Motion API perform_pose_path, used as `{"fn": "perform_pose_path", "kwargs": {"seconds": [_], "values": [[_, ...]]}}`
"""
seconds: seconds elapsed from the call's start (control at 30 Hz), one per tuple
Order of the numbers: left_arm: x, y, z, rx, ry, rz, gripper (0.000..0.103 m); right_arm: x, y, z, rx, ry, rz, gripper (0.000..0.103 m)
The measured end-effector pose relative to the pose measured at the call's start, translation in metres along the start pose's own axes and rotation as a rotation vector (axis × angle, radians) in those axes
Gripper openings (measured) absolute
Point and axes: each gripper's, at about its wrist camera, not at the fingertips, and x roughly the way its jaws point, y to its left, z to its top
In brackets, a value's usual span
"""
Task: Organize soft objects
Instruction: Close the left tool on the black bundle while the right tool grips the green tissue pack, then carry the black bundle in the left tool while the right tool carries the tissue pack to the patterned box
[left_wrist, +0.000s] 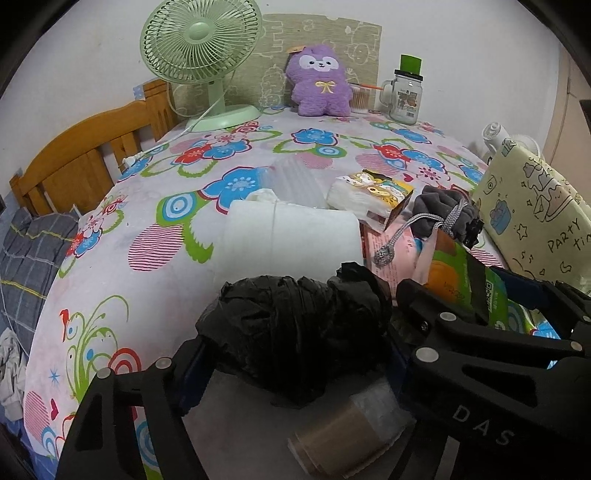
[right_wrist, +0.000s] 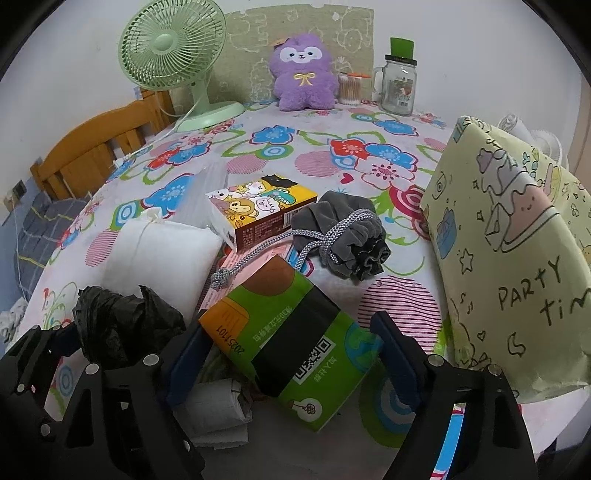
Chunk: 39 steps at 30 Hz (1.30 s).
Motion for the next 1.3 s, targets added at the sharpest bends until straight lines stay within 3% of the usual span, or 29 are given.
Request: {"fn": "perform_pose_path", "kwargs": {"seconds": [1.3], "values": [[-0.094,-0.016,0.027,0.023,-0.163,0.003,0.081,-0.106,-0.007,0.021,0.014,-0.184,-0.01,0.087]]}}
